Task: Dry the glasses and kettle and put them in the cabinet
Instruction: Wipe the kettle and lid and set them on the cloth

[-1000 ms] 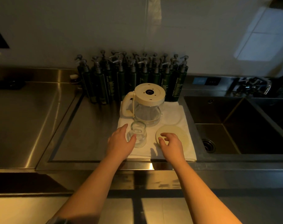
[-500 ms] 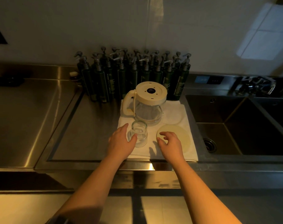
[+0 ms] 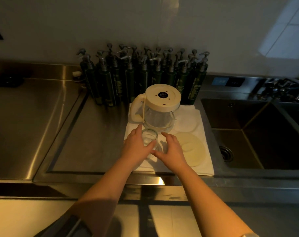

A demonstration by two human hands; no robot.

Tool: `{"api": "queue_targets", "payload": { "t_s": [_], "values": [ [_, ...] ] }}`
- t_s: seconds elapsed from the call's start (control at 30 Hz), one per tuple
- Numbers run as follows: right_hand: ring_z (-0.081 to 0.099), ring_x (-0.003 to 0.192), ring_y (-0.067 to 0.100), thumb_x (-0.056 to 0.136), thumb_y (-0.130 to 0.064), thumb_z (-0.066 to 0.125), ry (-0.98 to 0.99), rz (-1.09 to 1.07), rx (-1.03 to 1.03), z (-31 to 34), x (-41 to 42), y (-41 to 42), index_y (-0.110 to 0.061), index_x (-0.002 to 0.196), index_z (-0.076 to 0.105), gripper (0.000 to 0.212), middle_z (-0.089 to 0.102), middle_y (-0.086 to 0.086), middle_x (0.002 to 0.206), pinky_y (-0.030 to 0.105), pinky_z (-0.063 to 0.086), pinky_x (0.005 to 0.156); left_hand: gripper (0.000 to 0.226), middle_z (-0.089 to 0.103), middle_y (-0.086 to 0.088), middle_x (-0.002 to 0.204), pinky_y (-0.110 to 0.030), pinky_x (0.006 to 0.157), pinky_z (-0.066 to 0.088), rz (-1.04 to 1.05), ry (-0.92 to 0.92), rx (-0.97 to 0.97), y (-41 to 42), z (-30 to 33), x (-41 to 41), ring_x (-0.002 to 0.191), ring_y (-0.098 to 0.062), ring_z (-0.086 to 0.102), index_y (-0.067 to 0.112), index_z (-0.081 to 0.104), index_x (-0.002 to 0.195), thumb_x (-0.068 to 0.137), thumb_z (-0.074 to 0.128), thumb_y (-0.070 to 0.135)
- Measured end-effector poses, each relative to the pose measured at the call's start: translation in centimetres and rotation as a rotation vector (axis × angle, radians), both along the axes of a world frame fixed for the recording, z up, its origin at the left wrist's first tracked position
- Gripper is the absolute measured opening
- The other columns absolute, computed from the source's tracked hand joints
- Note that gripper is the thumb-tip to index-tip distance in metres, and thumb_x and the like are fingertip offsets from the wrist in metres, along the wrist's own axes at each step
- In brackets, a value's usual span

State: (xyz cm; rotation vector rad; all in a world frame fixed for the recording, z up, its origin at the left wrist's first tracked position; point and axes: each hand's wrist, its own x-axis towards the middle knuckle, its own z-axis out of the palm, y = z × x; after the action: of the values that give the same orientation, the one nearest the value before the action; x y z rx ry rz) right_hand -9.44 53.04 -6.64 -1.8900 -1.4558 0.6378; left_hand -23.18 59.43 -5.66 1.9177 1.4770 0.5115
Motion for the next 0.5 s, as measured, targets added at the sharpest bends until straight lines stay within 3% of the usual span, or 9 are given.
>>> {"api": "queue_targets", "payload": {
  "t_s": [0.13,0.27,0.4,0.5],
  "values": [
    [0.036,0.134,0.018,0.073,-0.042,0.076,0.039,0.028,-0.034,-0.9,-0.8,1.3,-0.021,0.147,0.029,0.090,0.037,0.002,0.148,0.035,0.036,0.108,0.090,0.041,-0.009,0.145,-0.041,0.103,0.041,-0.011,0.003,-0.014,0.8,-0.4,1.0,0.130,-0.028,0.043,0.021,0.020,0.151,0.080,0.067,0.051],
    [0.043,0.118,0.003,0.076,-0.027,0.075,0.153,0.067,-0.019,-1.1,-1.1,1.8,-0.021,0.143,0.034,0.079,0.045,-0.010,0.131,0.019,0.037,0.093,0.089,0.047,-0.009,0.138,-0.043,0.100,0.043,-0.031,0.039,-0.014,1.2,-0.8,1.6,0.125,-0.028,0.048,0.018,0.027,0.148,0.077,0.069,0.052],
    [0.049,0.101,0.000,0.077,-0.018,0.074,0.204,0.075,-0.004,-1.3,-1.2,2.0,-0.023,0.134,0.043,0.065,0.054,-0.010,0.116,0.003,0.037,0.076,0.083,0.048,-0.007,0.137,-0.043,0.097,0.045,-0.020,0.040,-0.019,1.3,-1.0,1.6,0.121,-0.027,0.051,0.018,0.032,0.143,0.076,0.071,0.048],
    [0.054,0.099,0.003,0.077,-0.018,0.074,0.238,0.068,-0.001,-1.5,-1.4,2.2,-0.027,0.127,0.045,0.058,0.055,-0.012,0.111,0.003,0.039,0.075,0.083,0.050,-0.006,0.137,-0.040,0.096,0.046,-0.010,0.004,-0.027,1.1,-1.0,1.3,0.121,-0.025,0.052,0.019,0.034,0.142,0.075,0.074,0.045]
  ]
}}
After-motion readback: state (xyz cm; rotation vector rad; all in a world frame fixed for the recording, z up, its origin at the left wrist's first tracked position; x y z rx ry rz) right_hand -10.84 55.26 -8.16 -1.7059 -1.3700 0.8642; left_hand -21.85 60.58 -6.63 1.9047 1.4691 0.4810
